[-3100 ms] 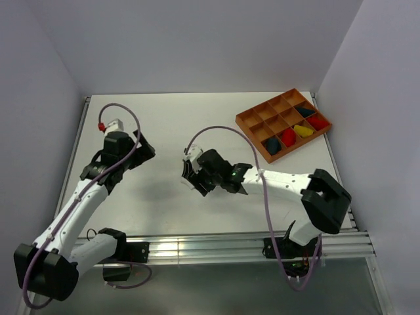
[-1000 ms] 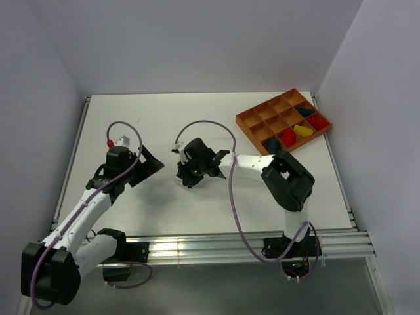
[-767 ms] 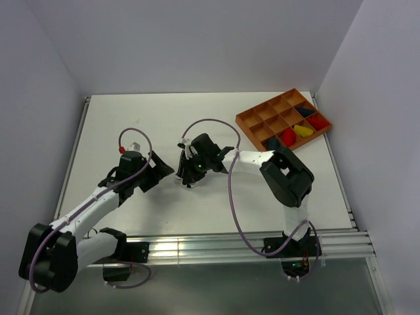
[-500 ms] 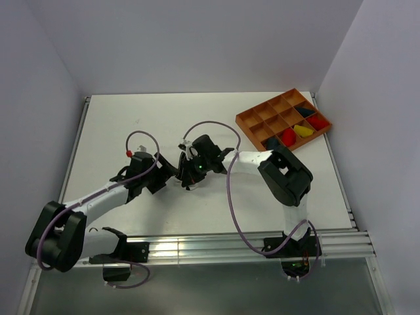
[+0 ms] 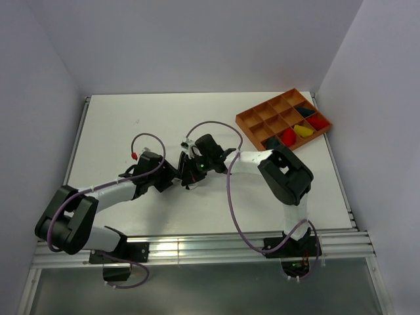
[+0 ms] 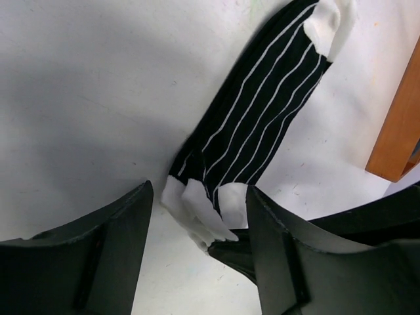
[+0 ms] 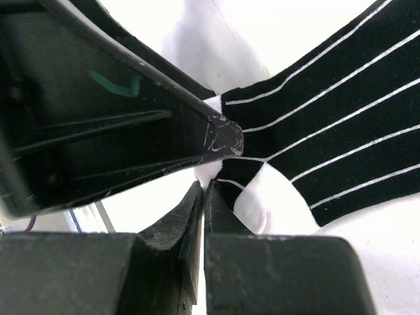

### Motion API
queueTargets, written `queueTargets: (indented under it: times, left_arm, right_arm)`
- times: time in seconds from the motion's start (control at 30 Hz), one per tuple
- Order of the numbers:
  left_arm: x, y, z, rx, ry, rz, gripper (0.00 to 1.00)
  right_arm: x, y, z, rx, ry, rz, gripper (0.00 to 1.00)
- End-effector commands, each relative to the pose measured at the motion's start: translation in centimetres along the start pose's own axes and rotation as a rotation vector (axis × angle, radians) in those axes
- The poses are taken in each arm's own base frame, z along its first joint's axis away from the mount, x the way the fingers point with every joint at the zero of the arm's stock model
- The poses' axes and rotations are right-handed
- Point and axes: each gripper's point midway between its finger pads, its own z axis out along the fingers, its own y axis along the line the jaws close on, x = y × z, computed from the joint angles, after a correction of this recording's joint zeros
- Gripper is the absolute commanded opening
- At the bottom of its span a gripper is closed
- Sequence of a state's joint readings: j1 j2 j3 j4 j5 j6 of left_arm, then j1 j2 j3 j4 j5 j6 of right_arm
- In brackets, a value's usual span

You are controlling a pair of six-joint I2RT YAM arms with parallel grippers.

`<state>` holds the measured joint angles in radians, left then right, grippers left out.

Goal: Roll the socks
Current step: Roll the sock at the center of the board.

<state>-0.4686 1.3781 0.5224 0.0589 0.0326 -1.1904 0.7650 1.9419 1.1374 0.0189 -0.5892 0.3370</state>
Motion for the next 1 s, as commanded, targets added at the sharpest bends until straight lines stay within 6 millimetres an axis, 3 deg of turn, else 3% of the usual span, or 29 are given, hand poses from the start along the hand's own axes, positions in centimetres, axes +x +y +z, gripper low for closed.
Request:
queueTargets:
  times: [0.0,0.03,0.07,0.17,0.37,0.43,0.6,0.67,0.7,0.73,0.97]
  left_arm:
    - [-0.4,-0.6,0.2,0.005,-0.022,-0.013,0.63]
    - [-0.2,-0.3,0.2,-0.001,-0.021,-0.013,0.59]
    - [-0.2,-0.2,0.2,-0.006,-0.02,-0.016,0.45]
    - [-0.2,-0.1,0.2,-0.009,-0.019,-0.017,0.34]
    - [-0.4,-0.6,0.4,-0.032,-0.009,0.007,0.0]
    - [-0.8,-1.3,0.5,-0.022,-0.013,0.018,0.0]
    - [-0.6,-0.9,0.5,-0.078,0.012,0.035,0.0]
    - [-0.8,-1.3,0.5,-0.084,0.014,0.041,0.0]
    - [-0.8,-1.3,0.6,-0.092,0.018,0.043,0.0]
    - [-1.0,-1.8,0.6,-0.087,0.019,0.046,0.0]
    - [-0.8,-2.2,0.8,-0.105,0.053,0.07,0.0]
  right_arm:
    - [-0.4,-0.2,0.2,-0.015,-0.027,-0.004,0.0]
    - [-0.6,-0.3,0.2,-0.016,-0.031,-0.003,0.0]
    - [-0.7,-0.3,0.2,-0.013,-0.036,-0.002,0.0]
    - [-0.9,-0.4,0.1,-0.009,-0.044,-0.009,0.0]
    - [-1.3,-0.2,-0.2,-0.013,-0.071,-0.053,0.02]
    - [-1.4,-0.1,-0.5,-0.011,-0.095,-0.084,0.14]
    - [-1.4,-0.5,-1.5,0.062,-0.151,-0.186,0.46]
    - [-2.0,-0.2,-1.9,0.096,-0.194,-0.232,0.5]
    - [-1.2,-0.4,-1.9,0.111,-0.191,-0.251,0.53]
    - [-2.0,-0.1,-2.3,0.122,-0.231,-0.276,0.54]
    - [-1.5,0.0,-2.1,0.262,-0.305,-0.432,0.58]
